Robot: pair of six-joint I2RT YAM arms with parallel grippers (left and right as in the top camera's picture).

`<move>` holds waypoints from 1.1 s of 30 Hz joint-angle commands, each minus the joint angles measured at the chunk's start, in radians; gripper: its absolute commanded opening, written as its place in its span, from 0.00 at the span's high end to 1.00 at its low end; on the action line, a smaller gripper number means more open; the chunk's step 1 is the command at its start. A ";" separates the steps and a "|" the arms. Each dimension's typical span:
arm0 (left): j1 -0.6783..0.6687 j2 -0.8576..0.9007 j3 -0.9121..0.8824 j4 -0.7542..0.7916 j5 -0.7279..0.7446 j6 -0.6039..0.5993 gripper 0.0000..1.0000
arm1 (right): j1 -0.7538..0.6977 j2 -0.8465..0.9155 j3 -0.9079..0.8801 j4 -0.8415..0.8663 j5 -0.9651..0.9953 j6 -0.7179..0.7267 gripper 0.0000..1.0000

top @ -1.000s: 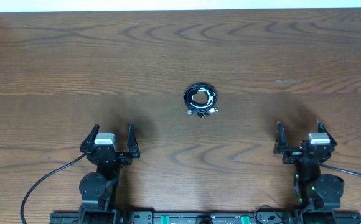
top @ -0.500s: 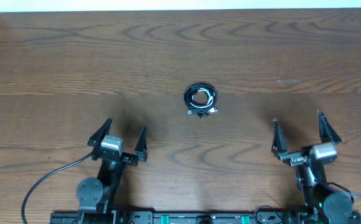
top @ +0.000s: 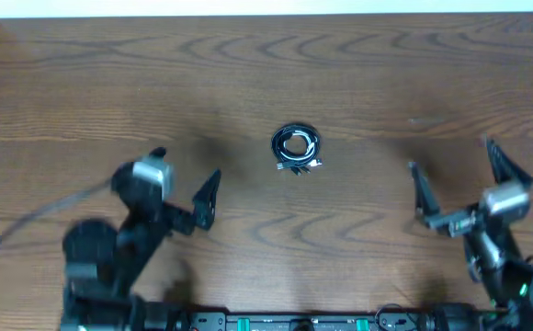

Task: Untangle cables
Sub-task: 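Move both grippers inward toward the coiled black and white cables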

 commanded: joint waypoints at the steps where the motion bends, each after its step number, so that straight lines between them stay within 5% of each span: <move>1: -0.001 0.277 0.268 -0.277 0.051 0.041 0.02 | -0.004 0.243 0.243 -0.246 -0.044 -0.050 0.01; 8: -0.001 0.601 0.530 -0.511 0.335 0.024 0.02 | -0.003 0.681 0.612 -0.620 -0.401 -0.171 0.01; 14: -0.001 0.708 0.531 -0.457 0.220 -0.098 0.02 | -0.001 0.904 0.645 -0.647 -0.684 -0.011 0.01; 18: -0.002 0.797 0.537 -0.492 0.176 -0.136 0.02 | 0.037 1.009 0.647 -0.634 -0.600 0.061 0.06; 21: -0.013 0.912 0.607 -0.607 0.072 -0.135 0.02 | 0.115 1.079 0.679 -0.675 -0.311 0.217 0.25; 26: -0.071 1.081 0.753 -0.772 -0.160 -0.114 0.02 | 0.215 1.209 0.822 -0.824 -0.124 0.193 0.01; 33: -0.086 1.200 0.754 -0.690 -0.158 -0.150 0.02 | 0.253 1.320 0.845 -0.752 -0.094 0.275 0.01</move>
